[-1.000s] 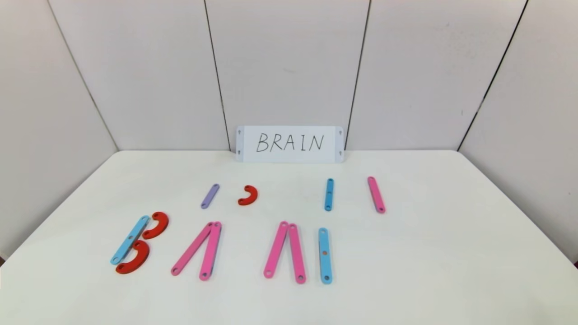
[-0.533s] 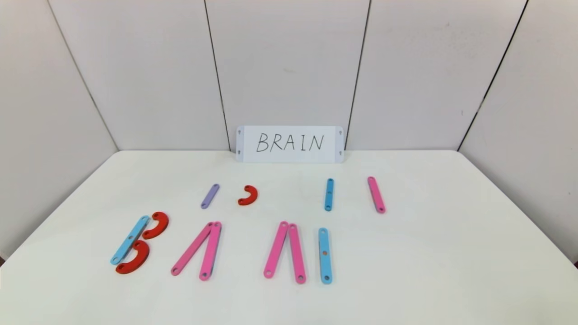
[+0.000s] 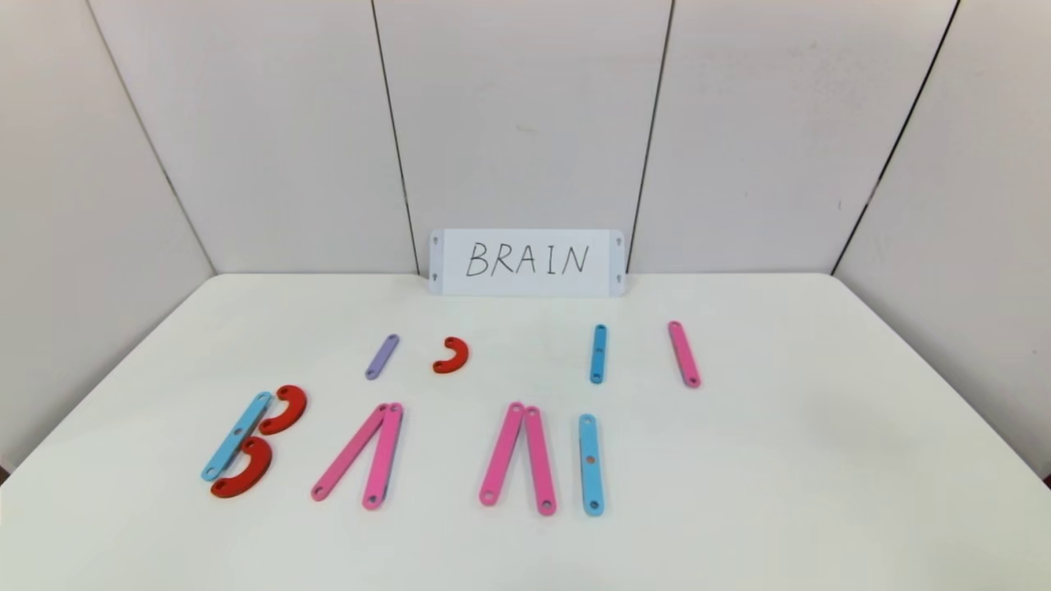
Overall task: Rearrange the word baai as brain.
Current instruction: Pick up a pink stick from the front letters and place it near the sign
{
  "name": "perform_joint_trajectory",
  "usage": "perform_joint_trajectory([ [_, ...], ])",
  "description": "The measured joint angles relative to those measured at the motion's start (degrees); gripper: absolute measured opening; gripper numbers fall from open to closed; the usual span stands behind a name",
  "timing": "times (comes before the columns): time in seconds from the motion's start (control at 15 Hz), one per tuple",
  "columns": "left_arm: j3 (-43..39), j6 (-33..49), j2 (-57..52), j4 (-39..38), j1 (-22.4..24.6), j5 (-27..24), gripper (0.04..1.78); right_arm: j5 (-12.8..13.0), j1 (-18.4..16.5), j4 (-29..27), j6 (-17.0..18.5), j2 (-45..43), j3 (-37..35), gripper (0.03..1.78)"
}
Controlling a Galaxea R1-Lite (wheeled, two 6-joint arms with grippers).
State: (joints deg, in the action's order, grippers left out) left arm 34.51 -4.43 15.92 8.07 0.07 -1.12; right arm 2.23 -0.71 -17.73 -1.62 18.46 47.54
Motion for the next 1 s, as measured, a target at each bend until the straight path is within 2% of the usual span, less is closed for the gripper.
perform_joint_trajectory([
  [0.33,23.6,1.6,30.0,2.2,0.3,0.3,1.69,-0.2,-0.7,-15.0,0.8,25.9,32.0,1.73],
  [0.53,32.3,6.2,46.7,5.3,-0.3,0.3,1.69,-0.6,-1.1,-23.7,5.4,42.4,47.8,1.73],
  [0.73,34.9,11.0,57.7,8.5,0.0,-0.7,1.69,-1.1,-0.3,-31.2,8.7,56.0,56.4,1.73],
  [0.87,35.4,11.3,62.0,10.8,0.3,-2.1,1.69,-1.7,0.9,-32.9,10.5,62.7,58.3,1.73],
  [1.0,35.9,11.3,64.9,11.1,0.3,-3.1,1.69,-3.8,1.8,-33.0,13.2,67.9,58.9,1.73],
])
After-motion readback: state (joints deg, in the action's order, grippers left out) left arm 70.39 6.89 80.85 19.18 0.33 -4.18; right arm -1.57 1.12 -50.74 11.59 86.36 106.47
